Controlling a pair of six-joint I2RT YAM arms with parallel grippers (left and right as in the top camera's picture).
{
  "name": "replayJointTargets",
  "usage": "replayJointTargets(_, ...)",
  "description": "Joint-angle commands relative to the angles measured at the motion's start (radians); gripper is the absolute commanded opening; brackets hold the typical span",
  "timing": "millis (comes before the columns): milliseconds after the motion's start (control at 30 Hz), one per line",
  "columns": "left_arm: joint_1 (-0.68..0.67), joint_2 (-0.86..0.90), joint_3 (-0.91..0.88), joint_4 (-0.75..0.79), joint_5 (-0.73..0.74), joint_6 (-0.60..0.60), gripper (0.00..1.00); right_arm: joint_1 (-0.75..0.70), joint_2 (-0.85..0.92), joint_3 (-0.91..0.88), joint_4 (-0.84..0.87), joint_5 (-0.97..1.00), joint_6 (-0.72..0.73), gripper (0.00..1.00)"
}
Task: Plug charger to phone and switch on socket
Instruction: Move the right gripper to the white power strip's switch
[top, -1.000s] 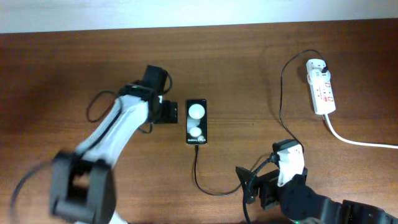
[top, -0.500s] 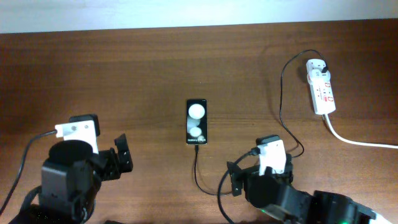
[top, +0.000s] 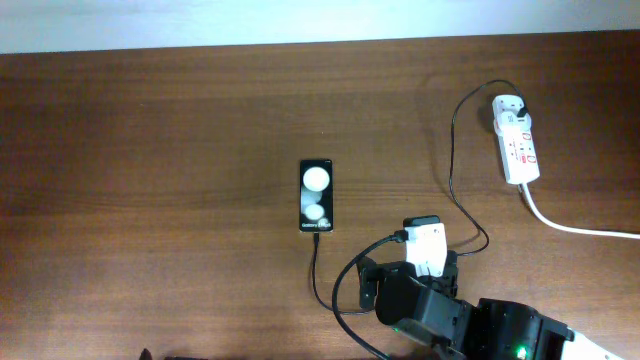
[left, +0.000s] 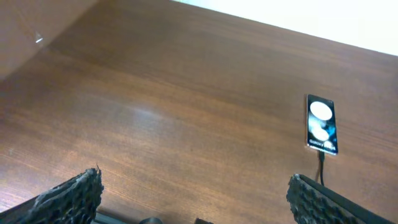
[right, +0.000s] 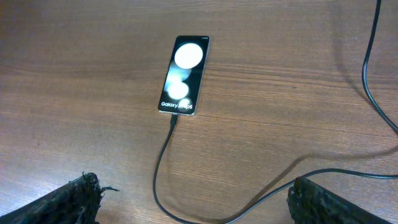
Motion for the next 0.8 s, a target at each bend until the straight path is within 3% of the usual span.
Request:
replayJointTargets(0,0.013,-0.045,-0.002,0.002,-0.011,-0.003,0.99,-0.005,0.001,0.006,0.0,0.012,0.009,0.99)
replayJointTargets(233,0.013,-0.056,-0.002,0.003,-0.011,-0.003,0.99,-0.005,0.001,0.006,-0.001,0.012,0.009,0.99)
replayJointTargets(400,0.013,-0.202,-0.002,0.002,-0.011,-0.003,0.99,-0.005,0.001,0.006,-0.001,0.012,0.009,0.99)
replayJointTargets(567,0.016,-0.206,0.018,-0.005,-0.011,-0.003,0.99,-0.005,0.001,0.006,-0.001,0.011,0.009,1.0)
replayJointTargets(600,0.016,-0.206,0.018,-0.005,-0.011,-0.003,0.99,-0.01,0.001,0.006,-0.001,0.011,0.009,0.9)
replayJointTargets(667,0.016,-0.206,0.018,-0.005,-0.011,-0.003,0.99,-0.078,0.005,0.007,-0.001,-0.025,0.008,0.51)
replayJointTargets(767,0.016,-0.206,0.018,-0.006,-0.011,-0.003,0.99,-0.234,0.029,0.007,-0.001,-0.11,0.004,0.27)
